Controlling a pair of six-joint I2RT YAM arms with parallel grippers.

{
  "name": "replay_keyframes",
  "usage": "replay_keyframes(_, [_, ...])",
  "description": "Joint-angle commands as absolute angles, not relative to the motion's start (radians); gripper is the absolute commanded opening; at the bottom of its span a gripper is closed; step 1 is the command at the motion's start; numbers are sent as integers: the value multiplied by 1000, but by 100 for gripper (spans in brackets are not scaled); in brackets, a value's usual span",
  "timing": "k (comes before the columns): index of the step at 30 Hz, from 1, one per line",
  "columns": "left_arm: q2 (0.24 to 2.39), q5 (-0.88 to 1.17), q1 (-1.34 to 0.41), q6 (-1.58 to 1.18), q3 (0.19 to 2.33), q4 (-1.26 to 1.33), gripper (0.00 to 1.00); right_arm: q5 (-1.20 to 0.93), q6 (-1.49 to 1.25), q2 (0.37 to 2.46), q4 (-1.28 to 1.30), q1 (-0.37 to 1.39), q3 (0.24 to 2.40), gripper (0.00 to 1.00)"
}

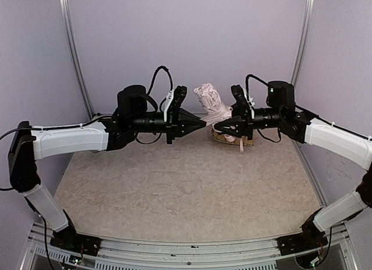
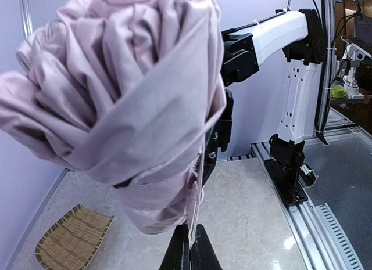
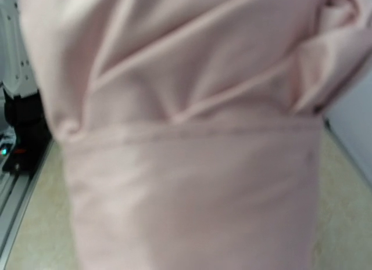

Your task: Put away the umbrella

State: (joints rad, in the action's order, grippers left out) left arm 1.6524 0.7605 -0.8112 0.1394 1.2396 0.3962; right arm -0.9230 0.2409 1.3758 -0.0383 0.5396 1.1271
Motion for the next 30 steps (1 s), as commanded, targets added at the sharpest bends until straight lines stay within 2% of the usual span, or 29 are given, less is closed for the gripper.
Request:
replay_keyframes(1, [1649, 747, -781, 132, 1194, 327, 0, -983, 314, 1332, 8, 548, 1203, 0])
replay_keyframes(13, [1679, 699, -756, 112, 1221, 364, 0, -1030, 405, 1358, 86, 653, 1207, 0])
replay_keyframes(30, [1598, 619, -781, 16, 1101, 712, 0, -1010, 372, 1507, 57, 737, 1199, 0])
